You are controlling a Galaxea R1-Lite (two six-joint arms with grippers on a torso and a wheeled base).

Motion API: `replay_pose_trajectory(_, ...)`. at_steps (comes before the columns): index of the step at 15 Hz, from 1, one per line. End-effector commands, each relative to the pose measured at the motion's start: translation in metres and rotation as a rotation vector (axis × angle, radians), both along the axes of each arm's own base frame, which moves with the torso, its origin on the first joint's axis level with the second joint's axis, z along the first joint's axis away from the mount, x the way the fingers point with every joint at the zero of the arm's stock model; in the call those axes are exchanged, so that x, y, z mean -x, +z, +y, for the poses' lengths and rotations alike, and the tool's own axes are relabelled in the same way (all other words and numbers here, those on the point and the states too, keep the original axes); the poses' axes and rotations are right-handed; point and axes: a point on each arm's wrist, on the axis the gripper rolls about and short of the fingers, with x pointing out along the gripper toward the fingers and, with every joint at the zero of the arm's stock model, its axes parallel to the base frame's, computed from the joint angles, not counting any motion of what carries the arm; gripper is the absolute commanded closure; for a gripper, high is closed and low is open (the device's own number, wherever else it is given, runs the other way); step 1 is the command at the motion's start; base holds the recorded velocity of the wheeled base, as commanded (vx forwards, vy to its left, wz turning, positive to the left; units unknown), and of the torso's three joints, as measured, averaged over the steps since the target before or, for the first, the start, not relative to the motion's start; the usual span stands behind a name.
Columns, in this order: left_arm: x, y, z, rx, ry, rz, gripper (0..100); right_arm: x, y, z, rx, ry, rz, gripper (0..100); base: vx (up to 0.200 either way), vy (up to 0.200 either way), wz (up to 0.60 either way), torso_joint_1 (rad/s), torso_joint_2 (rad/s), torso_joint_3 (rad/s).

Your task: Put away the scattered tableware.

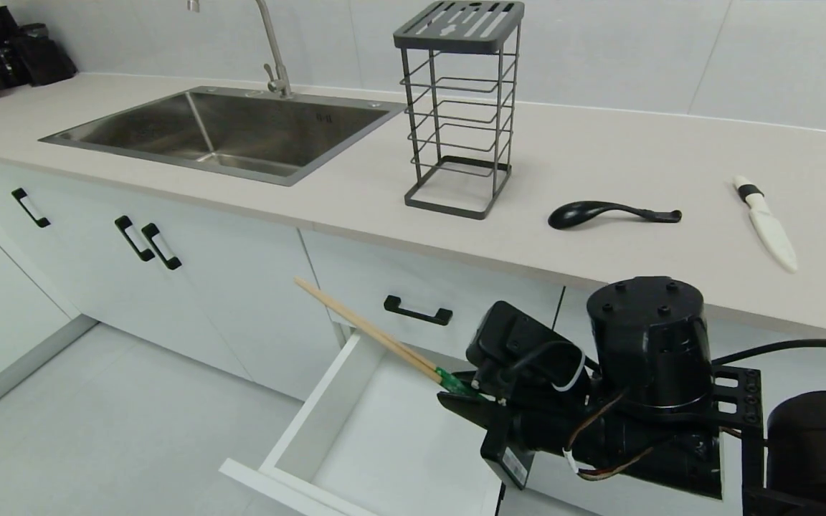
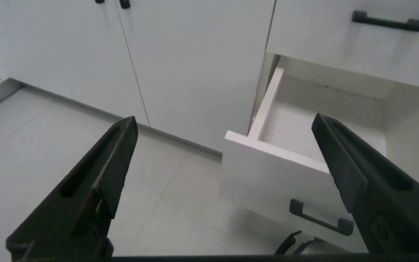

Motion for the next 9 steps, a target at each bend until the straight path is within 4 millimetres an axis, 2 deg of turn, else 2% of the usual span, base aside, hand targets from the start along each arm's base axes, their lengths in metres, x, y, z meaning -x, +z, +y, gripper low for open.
replay_pose_trajectory(1, 0.000, 0.000, 0.000, 0.000, 0.001, 0.001, 0, 0.002, -0.002, -0.002, 0.007, 0.006, 0.005, 100, 0.000, 0.000, 0.00, -0.237, 0.46, 0.207)
replay_pose_trajectory(9, 0.000, 0.000, 0.000, 0.000, 0.001, -0.001, 0, 0.011, -0.005, -0.021, 0.130, -0.008, 0.085, 100, 0.000, 0.000, 0.00, -0.253, 0.36, 0.136)
